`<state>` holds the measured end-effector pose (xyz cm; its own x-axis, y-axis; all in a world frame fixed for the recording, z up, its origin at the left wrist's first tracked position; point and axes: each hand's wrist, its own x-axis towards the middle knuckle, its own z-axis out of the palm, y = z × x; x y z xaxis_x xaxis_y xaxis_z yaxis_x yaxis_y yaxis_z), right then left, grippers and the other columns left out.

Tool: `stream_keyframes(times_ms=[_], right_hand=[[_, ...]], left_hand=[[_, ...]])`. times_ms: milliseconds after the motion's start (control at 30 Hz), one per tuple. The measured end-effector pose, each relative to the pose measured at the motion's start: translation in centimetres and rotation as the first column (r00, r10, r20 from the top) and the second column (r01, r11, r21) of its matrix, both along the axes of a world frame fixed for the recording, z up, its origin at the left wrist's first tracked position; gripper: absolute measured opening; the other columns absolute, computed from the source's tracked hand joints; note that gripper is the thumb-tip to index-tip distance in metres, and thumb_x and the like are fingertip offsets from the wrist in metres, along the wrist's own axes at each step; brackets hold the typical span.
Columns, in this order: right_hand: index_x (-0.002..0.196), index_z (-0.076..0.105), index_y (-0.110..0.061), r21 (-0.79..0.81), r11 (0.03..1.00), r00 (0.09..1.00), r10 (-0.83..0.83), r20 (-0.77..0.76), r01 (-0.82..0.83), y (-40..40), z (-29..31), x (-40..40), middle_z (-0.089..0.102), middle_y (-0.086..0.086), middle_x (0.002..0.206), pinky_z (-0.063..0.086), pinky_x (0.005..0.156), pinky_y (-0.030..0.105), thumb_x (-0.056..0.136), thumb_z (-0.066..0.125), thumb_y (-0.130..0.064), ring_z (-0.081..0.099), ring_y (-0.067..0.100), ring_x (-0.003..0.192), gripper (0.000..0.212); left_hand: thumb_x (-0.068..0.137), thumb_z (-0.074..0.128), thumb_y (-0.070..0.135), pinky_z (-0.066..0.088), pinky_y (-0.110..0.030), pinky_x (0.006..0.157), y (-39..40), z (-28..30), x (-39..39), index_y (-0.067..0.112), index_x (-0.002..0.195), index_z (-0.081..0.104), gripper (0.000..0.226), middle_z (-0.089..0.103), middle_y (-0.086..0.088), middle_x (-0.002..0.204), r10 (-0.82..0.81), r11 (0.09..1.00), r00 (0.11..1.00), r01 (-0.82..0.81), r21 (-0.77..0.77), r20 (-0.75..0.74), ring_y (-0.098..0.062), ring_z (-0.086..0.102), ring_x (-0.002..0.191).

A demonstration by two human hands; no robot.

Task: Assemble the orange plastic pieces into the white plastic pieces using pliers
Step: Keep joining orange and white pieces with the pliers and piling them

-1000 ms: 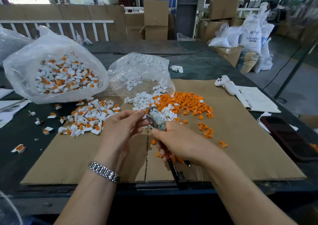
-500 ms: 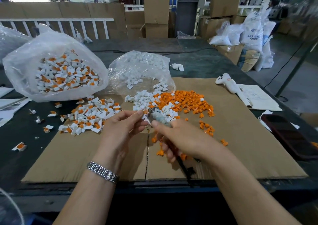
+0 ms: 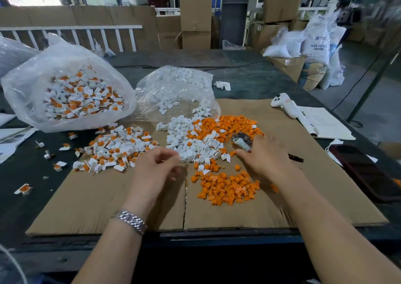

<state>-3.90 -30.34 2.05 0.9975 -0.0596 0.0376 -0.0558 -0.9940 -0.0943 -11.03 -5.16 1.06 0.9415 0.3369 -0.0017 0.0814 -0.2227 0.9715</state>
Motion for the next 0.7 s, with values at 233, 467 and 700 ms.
stream_keyframes(times_ms=[233,467,700], right_hand=[[0.136,0.044,-0.013,-0.062,0.997,0.999,0.045,0.013,-0.045,0.4,-1.2,0.3,0.046,0.016,0.135,0.043,0.097,0.05,0.095,0.032,-0.072,0.043,0.033,0.124,0.072],[0.121,0.053,-0.022,0.107,0.975,0.967,0.173,0.185,-0.195,1.4,0.2,-0.5,0.05,0.003,0.123,0.041,0.096,0.047,0.098,0.054,-0.047,0.046,0.026,0.121,0.034],[0.102,0.07,-0.028,0.265,0.836,0.87,0.493,0.022,-0.48,3.4,0.6,-1.9,0.061,-0.015,0.096,0.047,0.098,0.049,0.084,0.077,-0.041,0.059,0.009,0.094,0.024]], left_hand=[[0.093,0.075,0.021,0.054,-0.023,0.081,-2.5,-1.3,1.9,0.029,0.101,0.076,0.012,0.068,0.015,0.098,-0.186,0.854,0.982,0.17,0.492,-0.018,-0.005,0.065,0.094],[0.091,0.078,0.024,0.038,-0.014,0.065,-2.3,-1.9,2.2,0.029,0.083,0.068,0.013,0.06,0.021,0.089,-0.185,0.791,0.983,0.146,0.594,0.004,0.002,0.056,0.085],[0.091,0.078,0.022,0.048,-0.025,0.064,-2.1,-1.7,2.2,0.023,0.08,0.067,0.015,0.069,0.011,0.087,-0.167,0.85,0.985,0.16,0.501,-0.031,-0.007,0.065,0.083]])
